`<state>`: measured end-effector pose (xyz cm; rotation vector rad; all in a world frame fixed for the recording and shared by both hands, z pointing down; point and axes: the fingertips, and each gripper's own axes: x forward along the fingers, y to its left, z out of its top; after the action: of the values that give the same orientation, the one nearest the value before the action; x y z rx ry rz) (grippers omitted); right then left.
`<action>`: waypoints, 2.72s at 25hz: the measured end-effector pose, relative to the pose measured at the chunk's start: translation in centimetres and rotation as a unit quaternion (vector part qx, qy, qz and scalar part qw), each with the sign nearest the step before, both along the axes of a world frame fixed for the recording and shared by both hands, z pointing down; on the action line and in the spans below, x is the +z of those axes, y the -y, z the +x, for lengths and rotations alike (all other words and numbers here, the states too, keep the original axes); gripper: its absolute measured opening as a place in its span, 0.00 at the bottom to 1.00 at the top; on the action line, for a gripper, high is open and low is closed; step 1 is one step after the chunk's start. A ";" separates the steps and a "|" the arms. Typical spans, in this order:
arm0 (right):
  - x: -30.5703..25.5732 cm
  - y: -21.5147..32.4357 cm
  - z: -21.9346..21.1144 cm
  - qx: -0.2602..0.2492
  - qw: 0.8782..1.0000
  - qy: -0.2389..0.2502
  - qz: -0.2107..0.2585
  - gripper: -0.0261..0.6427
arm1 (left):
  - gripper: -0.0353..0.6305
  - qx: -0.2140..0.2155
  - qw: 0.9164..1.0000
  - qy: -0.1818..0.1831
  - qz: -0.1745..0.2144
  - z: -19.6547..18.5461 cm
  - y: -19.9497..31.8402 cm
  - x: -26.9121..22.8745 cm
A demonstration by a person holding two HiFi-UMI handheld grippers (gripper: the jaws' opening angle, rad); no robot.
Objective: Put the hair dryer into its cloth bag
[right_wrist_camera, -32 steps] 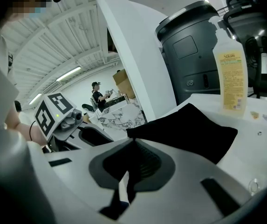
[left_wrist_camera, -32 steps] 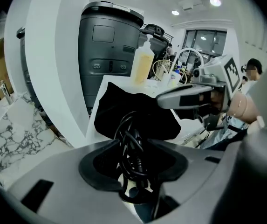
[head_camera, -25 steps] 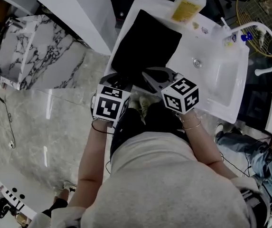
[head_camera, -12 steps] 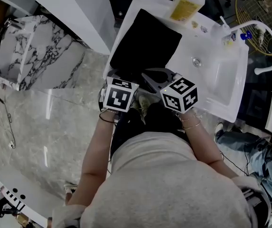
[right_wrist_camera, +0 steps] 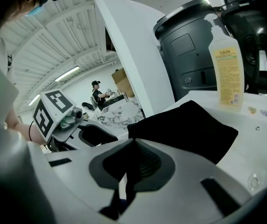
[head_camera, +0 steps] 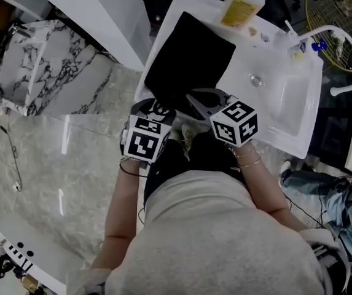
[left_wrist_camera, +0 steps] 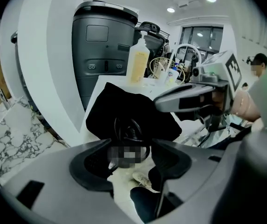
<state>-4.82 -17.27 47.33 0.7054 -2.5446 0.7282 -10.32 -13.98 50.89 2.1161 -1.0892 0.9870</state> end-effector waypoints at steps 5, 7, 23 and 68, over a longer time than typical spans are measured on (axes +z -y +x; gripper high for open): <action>-0.2 0.0 -0.1 0.001 1.000 -0.001 0.000 0.05 | 0.42 -0.030 0.999 -0.009 0.007 -0.5 -0.8 0.4; -0.2 0.0 -0.2 0.001 1.000 -0.001 0.000 0.05 | 0.41 -0.027 1.000 0.002 0.011 -0.6 -1.0 0.7; -0.3 -0.2 -0.6 -0.003 1.000 0.009 -0.002 0.05 | 0.38 -0.028 1.000 -0.005 0.006 0.8 1.6 1.1; 0.4 -0.9 0.1 0.016 0.999 -0.028 0.002 0.14 | 0.29 -0.042 0.998 -0.019 0.034 -0.4 1.6 -1.2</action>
<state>-4.75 -16.33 47.77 0.7598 -2.4895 0.7051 -10.76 -15.54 49.65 2.1161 -1.1975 0.8788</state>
